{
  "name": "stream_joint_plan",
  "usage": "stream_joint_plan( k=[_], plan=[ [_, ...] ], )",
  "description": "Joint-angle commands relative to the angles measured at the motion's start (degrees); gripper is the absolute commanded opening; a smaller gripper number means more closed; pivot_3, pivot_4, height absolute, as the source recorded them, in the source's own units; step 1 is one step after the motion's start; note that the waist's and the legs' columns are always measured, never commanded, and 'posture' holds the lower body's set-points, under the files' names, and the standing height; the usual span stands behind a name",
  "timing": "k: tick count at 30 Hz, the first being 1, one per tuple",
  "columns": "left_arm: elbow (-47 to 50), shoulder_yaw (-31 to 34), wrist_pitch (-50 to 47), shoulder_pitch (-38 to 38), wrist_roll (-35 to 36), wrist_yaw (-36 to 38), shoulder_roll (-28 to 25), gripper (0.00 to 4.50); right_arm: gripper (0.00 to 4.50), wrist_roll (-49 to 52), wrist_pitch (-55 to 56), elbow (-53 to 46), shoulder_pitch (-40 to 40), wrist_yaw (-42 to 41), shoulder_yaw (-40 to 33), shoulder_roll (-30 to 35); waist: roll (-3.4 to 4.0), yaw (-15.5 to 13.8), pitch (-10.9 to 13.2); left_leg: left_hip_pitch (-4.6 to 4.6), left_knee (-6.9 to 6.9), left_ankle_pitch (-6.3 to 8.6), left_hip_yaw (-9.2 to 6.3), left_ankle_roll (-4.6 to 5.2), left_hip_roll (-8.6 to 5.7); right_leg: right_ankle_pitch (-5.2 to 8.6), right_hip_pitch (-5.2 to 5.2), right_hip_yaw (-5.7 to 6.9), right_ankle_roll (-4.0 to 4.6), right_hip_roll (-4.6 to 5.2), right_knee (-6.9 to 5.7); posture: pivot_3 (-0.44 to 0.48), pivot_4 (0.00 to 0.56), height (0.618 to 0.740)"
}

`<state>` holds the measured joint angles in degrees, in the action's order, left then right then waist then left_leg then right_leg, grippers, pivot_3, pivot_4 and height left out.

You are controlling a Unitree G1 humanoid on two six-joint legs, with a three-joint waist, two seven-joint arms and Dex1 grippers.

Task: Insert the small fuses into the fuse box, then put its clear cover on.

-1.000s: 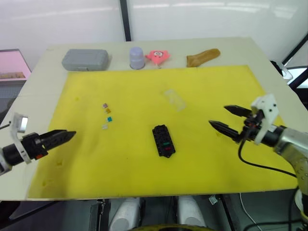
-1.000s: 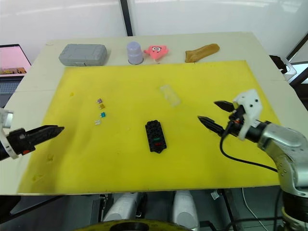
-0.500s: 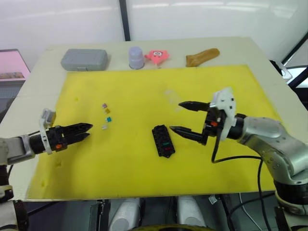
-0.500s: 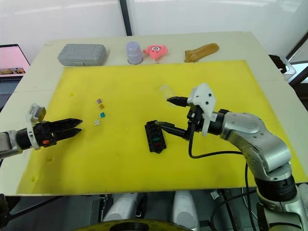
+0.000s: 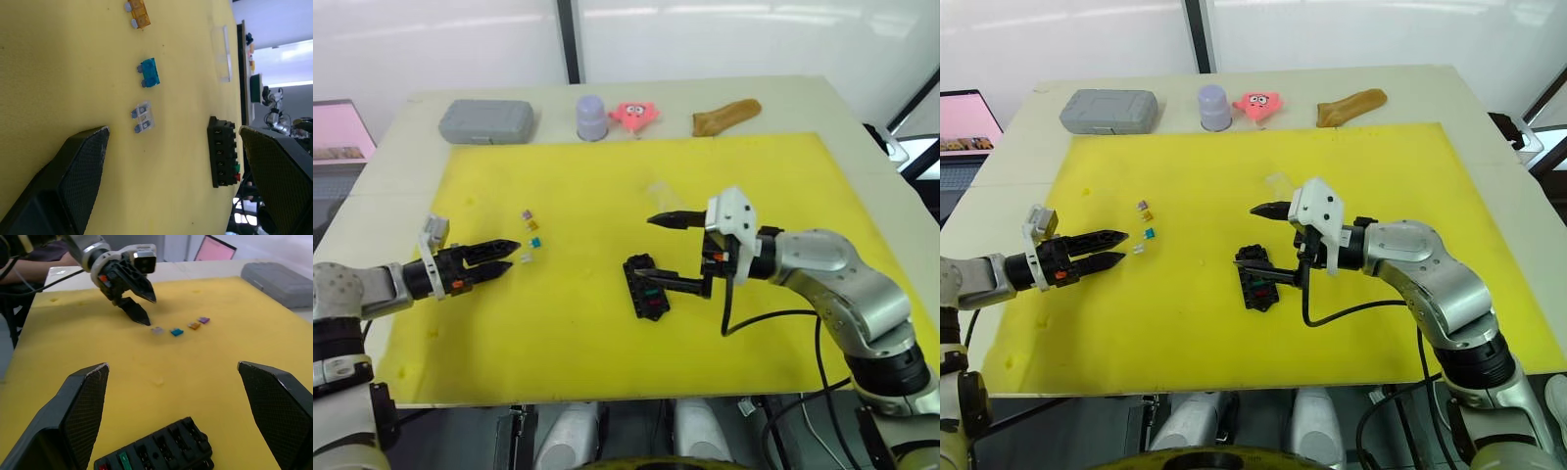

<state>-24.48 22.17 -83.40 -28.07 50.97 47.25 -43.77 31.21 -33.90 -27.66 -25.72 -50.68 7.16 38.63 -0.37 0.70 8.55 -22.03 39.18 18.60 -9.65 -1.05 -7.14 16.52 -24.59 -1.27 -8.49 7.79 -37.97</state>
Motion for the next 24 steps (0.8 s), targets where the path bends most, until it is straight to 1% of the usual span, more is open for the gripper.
stream_joint_plan(
  k=[1,4,7,16,20,24],
  plan=[
    [-1.3,-1.4,-0.5,-2.0,-1.1,-0.6,1.8,4.50,4.44,-1.5,2.3,-0.6,-1.3,-1.3,0.6,0.0,-0.01,-0.3,0.0,0.00,0.01,0.00,-0.01,0.00,-0.01,0.00,0.01,0.00,0.00,0.00,0.00,0.000,0.150,0.740],
    [-1.5,-1.8,-1.2,-3.6,-1.0,0.1,2.7,4.50,4.44,-2.7,3.5,0.0,-1.1,-2.7,0.8,1.0,-0.02,-0.6,0.0,0.00,0.08,0.00,-0.07,0.00,-0.07,0.00,0.07,0.02,0.00,0.03,0.00,0.000,0.150,0.740],
    [-1.8,-4.1,0.4,-3.8,-2.9,0.5,3.5,4.50,4.44,-3.2,3.6,-0.2,-0.5,-3.7,0.7,1.9,-0.02,-1.1,0.0,0.00,0.08,0.00,-0.07,0.00,-0.11,0.00,0.07,0.02,0.00,0.05,0.00,0.000,0.150,0.740],
    [-2.7,-6.3,1.1,-6.1,-3.8,2.5,7.5,4.50,4.44,-2.5,2.1,-0.8,0.5,-3.8,-1.1,3.0,-0.03,-1.9,0.0,0.00,0.17,-0.01,-0.15,-0.01,-0.20,0.00,0.16,0.02,0.00,0.12,-0.01,0.000,0.150,0.740],
    [-4.8,-7.1,3.1,-7.6,-6.0,2.2,9.2,4.50,4.44,-3.4,2.5,-0.5,0.7,-3.6,-1.1,3.7,-0.03,-2.3,0.0,0.00,0.22,-0.01,-0.16,-0.01,-0.21,0.00,0.19,0.04,0.00,0.12,-0.01,0.000,0.150,0.740],
    [-5.0,-8.8,4.3,-8.0,-7.3,3.5,10.0,4.50,4.44,-4.2,3.1,0.3,0.9,-4.0,-1.2,4.4,-0.03,-3.1,0.0,-0.01,0.35,-0.01,-0.17,-0.01,-0.22,0.00,0.24,0.05,0.00,0.12,-0.02,0.000,0.150,0.740]
  ],
)
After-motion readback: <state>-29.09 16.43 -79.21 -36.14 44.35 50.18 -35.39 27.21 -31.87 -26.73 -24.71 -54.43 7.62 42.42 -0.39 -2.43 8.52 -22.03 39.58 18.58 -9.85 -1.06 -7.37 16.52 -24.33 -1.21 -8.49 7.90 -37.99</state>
